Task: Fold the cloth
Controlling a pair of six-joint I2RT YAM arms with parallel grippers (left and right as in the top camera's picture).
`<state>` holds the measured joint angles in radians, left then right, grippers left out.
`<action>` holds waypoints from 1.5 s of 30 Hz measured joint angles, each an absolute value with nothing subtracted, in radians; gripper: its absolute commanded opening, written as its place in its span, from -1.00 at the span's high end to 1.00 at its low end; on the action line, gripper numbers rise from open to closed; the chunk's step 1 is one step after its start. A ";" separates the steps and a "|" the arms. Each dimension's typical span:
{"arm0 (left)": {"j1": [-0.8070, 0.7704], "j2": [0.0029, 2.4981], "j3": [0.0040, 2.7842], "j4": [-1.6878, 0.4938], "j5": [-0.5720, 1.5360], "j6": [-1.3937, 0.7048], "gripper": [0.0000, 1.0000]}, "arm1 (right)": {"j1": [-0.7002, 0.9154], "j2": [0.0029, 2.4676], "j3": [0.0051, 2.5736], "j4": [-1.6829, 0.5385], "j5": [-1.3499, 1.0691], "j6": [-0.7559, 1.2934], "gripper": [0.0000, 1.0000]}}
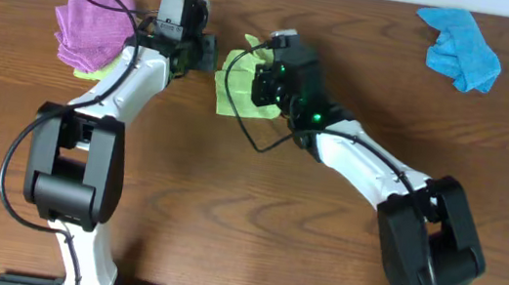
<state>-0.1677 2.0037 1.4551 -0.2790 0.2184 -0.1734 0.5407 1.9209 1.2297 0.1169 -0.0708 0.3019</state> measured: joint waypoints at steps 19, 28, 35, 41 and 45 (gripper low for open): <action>-0.100 1.953 1.455 -0.285 0.209 -0.152 0.88 | 0.612 2.088 1.380 0.068 -0.056 0.298 0.97; -0.076 1.941 1.455 -0.284 0.205 -0.152 0.88 | 0.665 2.120 1.381 0.015 -0.056 0.288 0.98; -0.075 1.934 1.455 -0.284 0.205 -0.152 0.88 | 0.672 2.120 1.382 -0.006 -0.074 0.266 0.31; -0.075 1.934 1.455 -0.284 0.205 -0.152 0.88 | 0.685 2.120 1.391 -0.008 -0.164 0.243 -0.14; -0.075 1.934 1.455 -0.285 0.205 -0.152 0.88 | 0.685 2.120 1.410 -0.015 -0.207 0.239 -0.17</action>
